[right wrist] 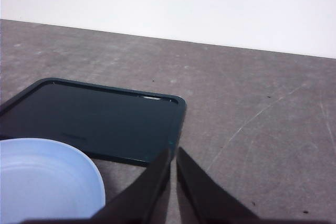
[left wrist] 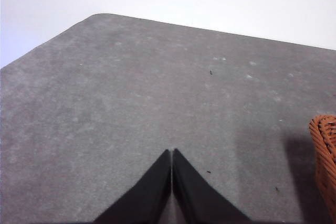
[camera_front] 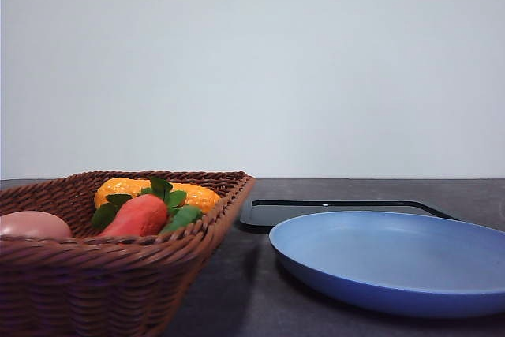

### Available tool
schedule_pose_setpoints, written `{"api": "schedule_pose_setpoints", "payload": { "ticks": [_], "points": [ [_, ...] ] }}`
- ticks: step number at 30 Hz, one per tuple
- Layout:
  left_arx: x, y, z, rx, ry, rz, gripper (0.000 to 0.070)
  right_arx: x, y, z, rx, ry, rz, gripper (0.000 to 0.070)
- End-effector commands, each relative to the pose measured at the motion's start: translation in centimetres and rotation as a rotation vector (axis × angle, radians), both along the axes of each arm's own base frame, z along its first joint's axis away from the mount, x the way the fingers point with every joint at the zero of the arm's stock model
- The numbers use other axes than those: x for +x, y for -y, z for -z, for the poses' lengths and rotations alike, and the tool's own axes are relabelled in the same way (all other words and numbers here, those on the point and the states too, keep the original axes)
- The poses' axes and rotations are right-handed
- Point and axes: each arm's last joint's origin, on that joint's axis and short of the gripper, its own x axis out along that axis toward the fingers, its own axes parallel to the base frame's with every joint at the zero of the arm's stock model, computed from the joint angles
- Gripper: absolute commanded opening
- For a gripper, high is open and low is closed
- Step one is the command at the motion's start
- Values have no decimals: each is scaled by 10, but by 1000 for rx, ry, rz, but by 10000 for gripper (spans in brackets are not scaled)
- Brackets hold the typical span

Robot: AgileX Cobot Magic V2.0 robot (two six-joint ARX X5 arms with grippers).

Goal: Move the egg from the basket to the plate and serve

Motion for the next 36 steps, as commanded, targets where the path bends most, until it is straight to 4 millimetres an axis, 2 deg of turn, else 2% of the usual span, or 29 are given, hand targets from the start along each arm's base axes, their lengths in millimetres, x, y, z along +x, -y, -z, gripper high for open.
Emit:
{"api": "schedule_pose_setpoints", "payload": {
  "ticks": [1, 6, 12, 16, 21, 29, 36],
  "points": [
    [1, 0, 8, -5, -25, -3, 0, 0, 0, 0, 36, 8, 5, 0],
    [1, 0, 8, -18, -23, -5, 0, 0, 0, -1, 201, -13, 14, 0],
    [1, 0, 8, -301, 11, -47, 0, 1, 0, -3, 399, -30, 20, 0],
    [1, 1, 8, -446, 23, -42, 0, 0, -1, -4, 453, -37, -4, 0],
    [0, 4, 2, -465, 15, 75, 0, -1, -2, -10, 492, -53, -28, 0],
    [-6, 8, -27, -476, 37, 199, 0, -13, -1, -41, 491, -93, -32, 0],
    [-12, 11, -58, -482, -20, 284, 0, -22, 0, -80, 445, -168, -17, 0]
  ]
}}
